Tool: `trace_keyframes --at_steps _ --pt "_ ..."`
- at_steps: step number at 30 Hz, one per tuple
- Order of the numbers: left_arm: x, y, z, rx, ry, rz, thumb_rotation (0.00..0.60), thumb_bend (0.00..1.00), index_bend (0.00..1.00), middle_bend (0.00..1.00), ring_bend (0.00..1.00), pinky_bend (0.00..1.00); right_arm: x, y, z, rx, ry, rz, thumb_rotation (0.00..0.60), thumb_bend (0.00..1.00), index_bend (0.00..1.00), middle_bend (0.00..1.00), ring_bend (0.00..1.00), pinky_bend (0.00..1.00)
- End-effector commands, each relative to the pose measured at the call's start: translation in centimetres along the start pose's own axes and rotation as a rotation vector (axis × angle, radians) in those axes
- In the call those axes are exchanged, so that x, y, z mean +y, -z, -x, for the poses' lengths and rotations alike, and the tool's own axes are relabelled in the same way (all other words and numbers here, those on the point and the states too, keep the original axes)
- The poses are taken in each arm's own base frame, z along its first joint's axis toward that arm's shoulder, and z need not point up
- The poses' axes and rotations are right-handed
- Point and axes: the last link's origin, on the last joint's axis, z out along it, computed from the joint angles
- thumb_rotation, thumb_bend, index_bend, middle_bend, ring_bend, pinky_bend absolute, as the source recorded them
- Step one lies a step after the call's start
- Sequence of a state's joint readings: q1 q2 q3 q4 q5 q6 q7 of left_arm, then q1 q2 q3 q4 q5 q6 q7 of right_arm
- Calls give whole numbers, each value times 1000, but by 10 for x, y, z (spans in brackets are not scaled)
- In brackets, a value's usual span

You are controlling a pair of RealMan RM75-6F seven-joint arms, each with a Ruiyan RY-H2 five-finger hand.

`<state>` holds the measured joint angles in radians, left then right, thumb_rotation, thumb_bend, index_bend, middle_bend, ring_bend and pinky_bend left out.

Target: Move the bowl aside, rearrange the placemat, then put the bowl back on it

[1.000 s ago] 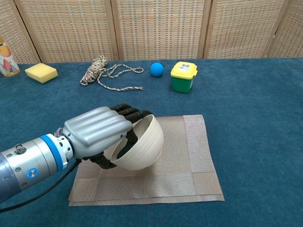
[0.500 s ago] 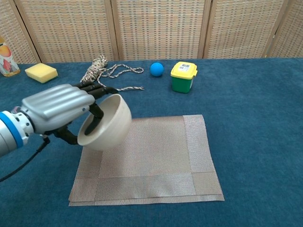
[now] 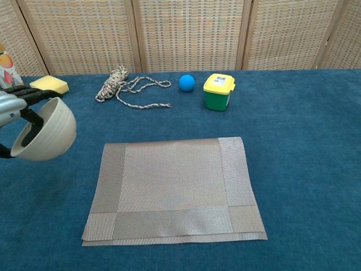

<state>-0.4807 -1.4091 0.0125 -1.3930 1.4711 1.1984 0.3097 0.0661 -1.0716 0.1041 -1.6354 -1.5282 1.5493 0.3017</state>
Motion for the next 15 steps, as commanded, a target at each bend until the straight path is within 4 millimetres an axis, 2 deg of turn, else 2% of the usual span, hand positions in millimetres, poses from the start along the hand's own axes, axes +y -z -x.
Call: trace_keyframes --at_steps 1,7,15 --pt "-24 16 7 -15 -6 -46 600 412 679 0 0 0 -1 1 0 4 0 -1 600 132 0 0 0 0" --pt "-53 37 22 -73 9 -98 600 412 668 0 0 0 -2 2 1 3 12 0 600 132 0 0 0 0" --pt "-72 54 35 -130 15 -126 600 408 643 0 0 0 -3 2 2 1 13 1 600 132 0 0 0 0"
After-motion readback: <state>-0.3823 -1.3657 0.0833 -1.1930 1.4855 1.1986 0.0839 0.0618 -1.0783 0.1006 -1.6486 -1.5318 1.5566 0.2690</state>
